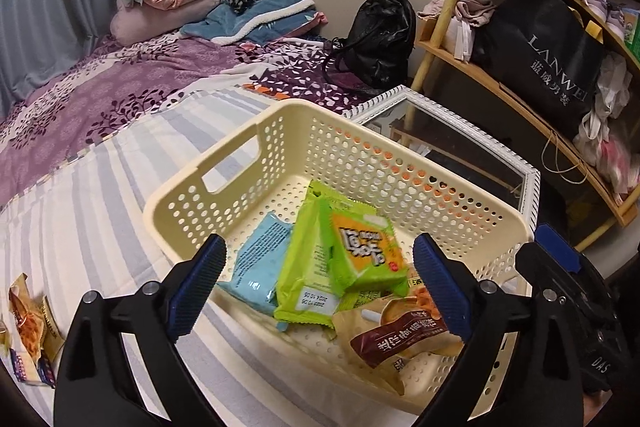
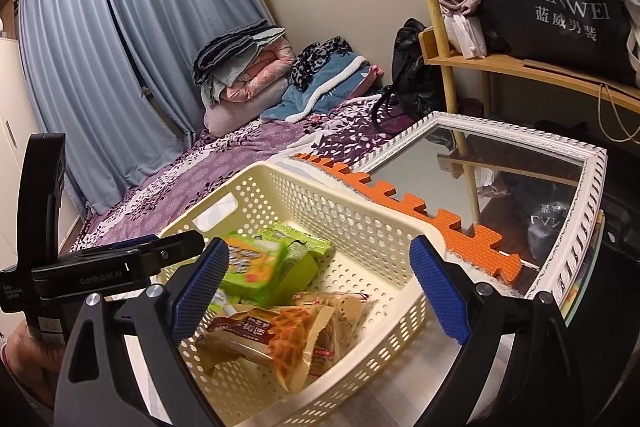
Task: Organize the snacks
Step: 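Withdraw both tools from the basket toward the remaining snacks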
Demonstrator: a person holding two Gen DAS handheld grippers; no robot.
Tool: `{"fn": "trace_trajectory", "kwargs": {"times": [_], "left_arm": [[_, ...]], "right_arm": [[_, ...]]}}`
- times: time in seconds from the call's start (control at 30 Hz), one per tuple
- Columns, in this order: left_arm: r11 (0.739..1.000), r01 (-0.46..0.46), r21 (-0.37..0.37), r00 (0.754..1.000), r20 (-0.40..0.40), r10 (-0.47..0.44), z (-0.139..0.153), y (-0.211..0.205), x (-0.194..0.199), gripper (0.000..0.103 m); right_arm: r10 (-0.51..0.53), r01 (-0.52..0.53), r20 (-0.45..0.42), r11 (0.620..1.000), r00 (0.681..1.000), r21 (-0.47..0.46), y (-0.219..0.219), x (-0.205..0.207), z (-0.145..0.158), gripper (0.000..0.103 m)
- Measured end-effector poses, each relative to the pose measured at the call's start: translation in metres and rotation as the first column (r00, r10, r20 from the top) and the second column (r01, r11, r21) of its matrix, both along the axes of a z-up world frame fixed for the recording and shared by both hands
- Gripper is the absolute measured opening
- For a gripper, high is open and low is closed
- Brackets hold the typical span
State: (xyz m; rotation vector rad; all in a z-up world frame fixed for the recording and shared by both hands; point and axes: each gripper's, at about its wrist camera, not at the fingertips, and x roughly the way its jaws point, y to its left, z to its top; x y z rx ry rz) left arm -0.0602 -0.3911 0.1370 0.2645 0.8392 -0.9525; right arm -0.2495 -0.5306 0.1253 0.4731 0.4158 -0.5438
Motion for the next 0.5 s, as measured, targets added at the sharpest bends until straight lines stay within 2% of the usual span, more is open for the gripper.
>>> {"fn": "trace_trajectory", "kwargs": {"times": [0.23, 0.5], "left_arm": [[1.000, -0.007, 0.012, 1.000, 0.025, 0.007, 0.005, 0.005, -0.001, 0.098], [0.999, -0.050, 0.010, 0.999, 0.003, 0.049, 0.003, 0.022, 0.006, 0.098]], "right_arm": [[0.015, -0.015, 0.004, 1.000, 1.000, -0.008, 0.005, 0.005, 0.003, 0.095], [0.029, -0.029, 0.005, 1.000, 1.000, -0.006, 0.010, 0.008, 0.004, 0.095]]}}
